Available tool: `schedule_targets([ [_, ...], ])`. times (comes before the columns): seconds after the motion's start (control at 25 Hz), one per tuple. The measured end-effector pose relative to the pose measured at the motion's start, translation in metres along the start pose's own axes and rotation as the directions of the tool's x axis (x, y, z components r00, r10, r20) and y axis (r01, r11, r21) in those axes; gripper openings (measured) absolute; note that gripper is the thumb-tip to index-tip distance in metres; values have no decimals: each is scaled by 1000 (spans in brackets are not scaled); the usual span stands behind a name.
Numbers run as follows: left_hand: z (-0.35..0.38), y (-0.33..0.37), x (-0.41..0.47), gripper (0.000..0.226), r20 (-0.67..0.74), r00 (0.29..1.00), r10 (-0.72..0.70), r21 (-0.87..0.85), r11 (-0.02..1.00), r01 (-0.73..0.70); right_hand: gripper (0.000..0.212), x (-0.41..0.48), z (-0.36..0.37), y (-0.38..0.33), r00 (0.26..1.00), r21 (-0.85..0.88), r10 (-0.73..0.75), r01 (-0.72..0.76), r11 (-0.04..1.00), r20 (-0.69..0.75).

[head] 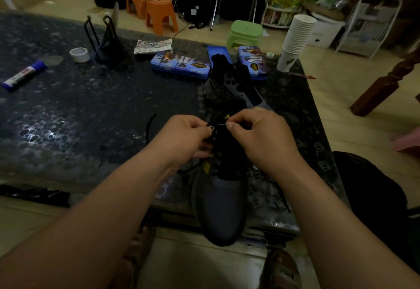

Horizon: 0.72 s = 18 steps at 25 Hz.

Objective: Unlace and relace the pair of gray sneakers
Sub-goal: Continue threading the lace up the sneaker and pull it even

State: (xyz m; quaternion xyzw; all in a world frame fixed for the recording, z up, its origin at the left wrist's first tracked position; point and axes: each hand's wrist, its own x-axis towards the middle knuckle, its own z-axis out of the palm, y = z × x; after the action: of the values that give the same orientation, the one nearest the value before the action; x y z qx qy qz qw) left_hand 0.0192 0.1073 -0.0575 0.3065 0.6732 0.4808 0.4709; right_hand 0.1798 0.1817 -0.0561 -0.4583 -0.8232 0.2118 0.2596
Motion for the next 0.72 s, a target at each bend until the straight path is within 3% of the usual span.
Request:
schedule_targets([
  [0.16,-8,-2,3,11,54,998,-31,-71,997,35,12,1,1,-6,999,-76,-21,23,997,24],
  [0.72,-7,-4,5,11,39,998,54,20,998,-55,10,0,8,-11,999,-64,-32,31,997,-6],
])
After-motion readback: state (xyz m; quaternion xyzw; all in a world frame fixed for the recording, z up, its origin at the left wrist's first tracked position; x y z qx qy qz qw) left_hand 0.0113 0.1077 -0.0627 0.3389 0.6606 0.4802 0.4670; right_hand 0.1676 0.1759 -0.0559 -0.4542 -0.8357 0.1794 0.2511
